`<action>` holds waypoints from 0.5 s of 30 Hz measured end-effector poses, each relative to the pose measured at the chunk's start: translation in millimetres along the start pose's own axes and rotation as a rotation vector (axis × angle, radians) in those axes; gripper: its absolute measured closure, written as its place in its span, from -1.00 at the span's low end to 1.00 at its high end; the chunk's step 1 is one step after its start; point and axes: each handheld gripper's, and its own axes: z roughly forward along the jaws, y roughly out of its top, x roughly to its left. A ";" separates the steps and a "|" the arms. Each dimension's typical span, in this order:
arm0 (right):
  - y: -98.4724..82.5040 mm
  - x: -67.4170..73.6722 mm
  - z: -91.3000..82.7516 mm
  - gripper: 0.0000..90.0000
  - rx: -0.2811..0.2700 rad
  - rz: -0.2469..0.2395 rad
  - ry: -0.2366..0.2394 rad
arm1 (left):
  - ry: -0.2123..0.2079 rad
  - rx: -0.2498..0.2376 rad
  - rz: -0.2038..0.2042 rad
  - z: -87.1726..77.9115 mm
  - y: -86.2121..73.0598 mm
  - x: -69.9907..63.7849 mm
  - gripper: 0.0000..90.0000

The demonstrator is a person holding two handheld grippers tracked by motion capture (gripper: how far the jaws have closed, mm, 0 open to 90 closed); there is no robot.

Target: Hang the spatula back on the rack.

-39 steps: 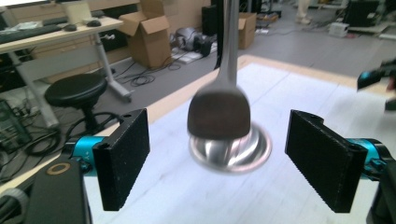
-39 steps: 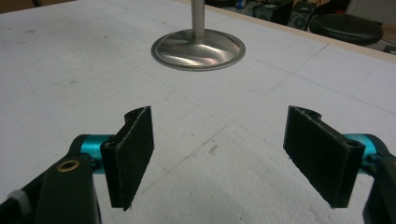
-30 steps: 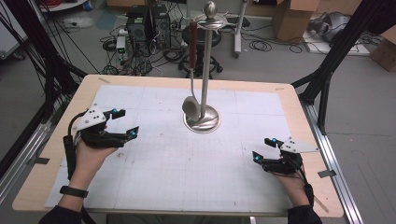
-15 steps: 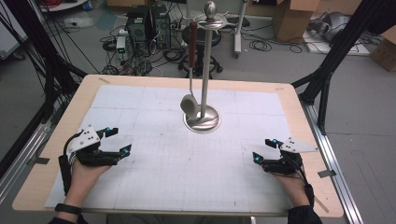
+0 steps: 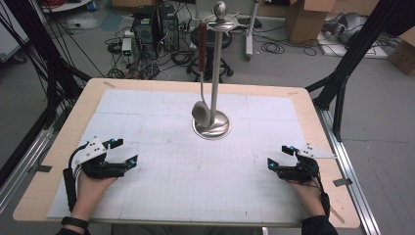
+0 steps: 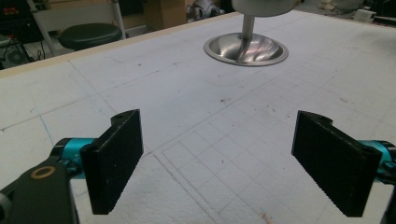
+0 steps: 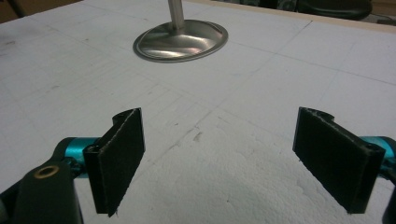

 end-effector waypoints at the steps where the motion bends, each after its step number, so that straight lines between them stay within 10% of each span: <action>1: -0.1 -0.2 0.2 -0.65 -0.001 -0.002 -0.002 | 0.000 0.000 -0.003 0.2 -0.1 -0.1 -0.62; 15: 0.1 -0.5 0.1 -0.65 -0.001 -0.002 -0.001 | 0.012 0.009 -0.008 -0.6 -1.8 1.8 -0.62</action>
